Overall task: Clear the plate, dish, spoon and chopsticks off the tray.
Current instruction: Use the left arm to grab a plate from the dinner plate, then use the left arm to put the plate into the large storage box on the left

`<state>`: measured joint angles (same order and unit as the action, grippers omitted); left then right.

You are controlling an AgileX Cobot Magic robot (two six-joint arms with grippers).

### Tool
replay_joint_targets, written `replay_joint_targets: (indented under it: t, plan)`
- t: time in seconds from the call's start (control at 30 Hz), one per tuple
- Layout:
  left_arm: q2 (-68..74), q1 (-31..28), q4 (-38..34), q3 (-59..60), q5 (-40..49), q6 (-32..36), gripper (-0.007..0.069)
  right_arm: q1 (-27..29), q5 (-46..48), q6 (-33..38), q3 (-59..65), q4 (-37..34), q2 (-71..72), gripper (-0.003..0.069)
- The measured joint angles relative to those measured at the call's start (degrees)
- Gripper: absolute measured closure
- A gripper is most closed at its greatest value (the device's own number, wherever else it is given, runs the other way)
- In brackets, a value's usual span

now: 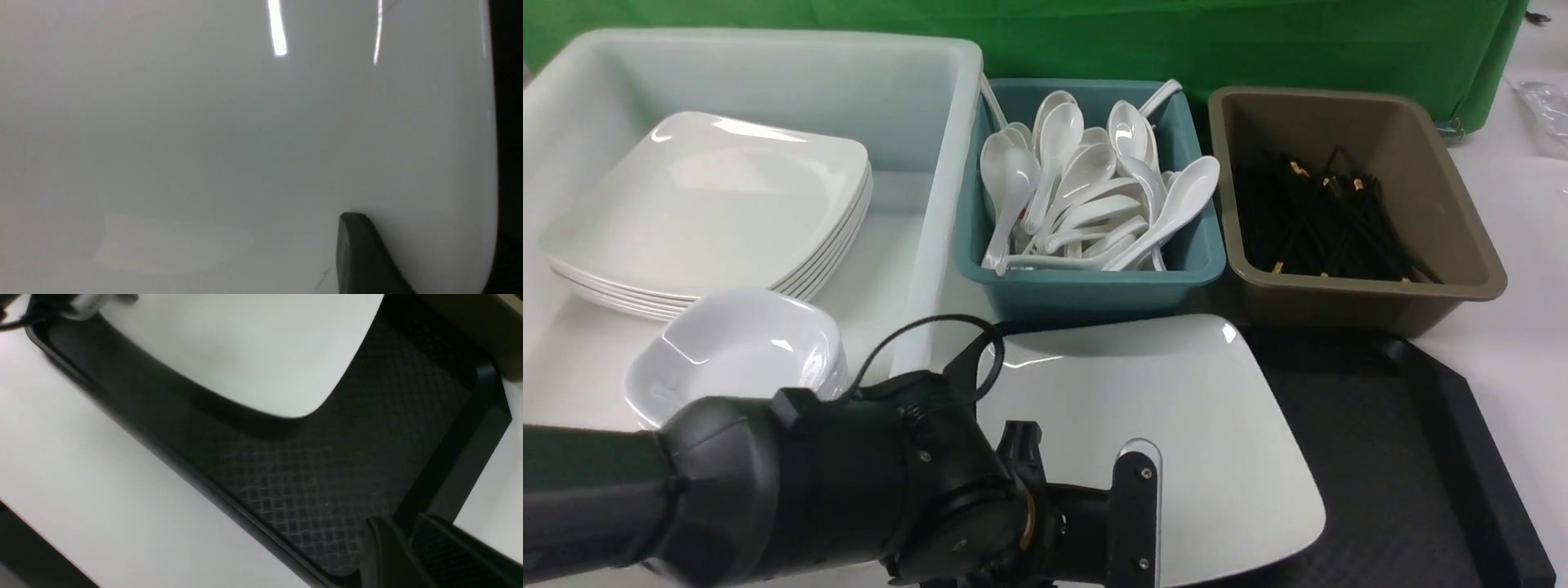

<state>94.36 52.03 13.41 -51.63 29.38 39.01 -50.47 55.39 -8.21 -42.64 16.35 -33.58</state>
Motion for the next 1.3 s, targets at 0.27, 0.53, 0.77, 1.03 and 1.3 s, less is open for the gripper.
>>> replay_joint_targets:
  t: [0.27,0.53,0.77,1.03,1.3]
  plan:
    - [-12.3,4.2,-2.7,0.0,5.0,-0.4,0.0575,0.0,-1.2,-0.4,0.0,1.0,0.0,0.0516]
    - [-19.0,5.1,-7.3,-3.1,9.5,1.2,0.0603,0.0,-2.6,-9.9,0.0,11.1,0.0,0.0516]
    - [-21.7,5.1,-13.4,-7.7,12.6,5.6,0.0602,0.0,-2.6,-14.4,0.0,15.3,0.0,0.0523]
    - [-26.6,5.1,-14.6,-9.8,14.9,5.9,0.0596,0.0,-2.6,-17.7,-2.9,18.1,0.0,0.0638]
    - [-30.8,5.1,-12.5,-9.8,12.4,5.5,0.0594,0.0,-2.7,-19.4,-6.2,21.9,0.0,0.0638]
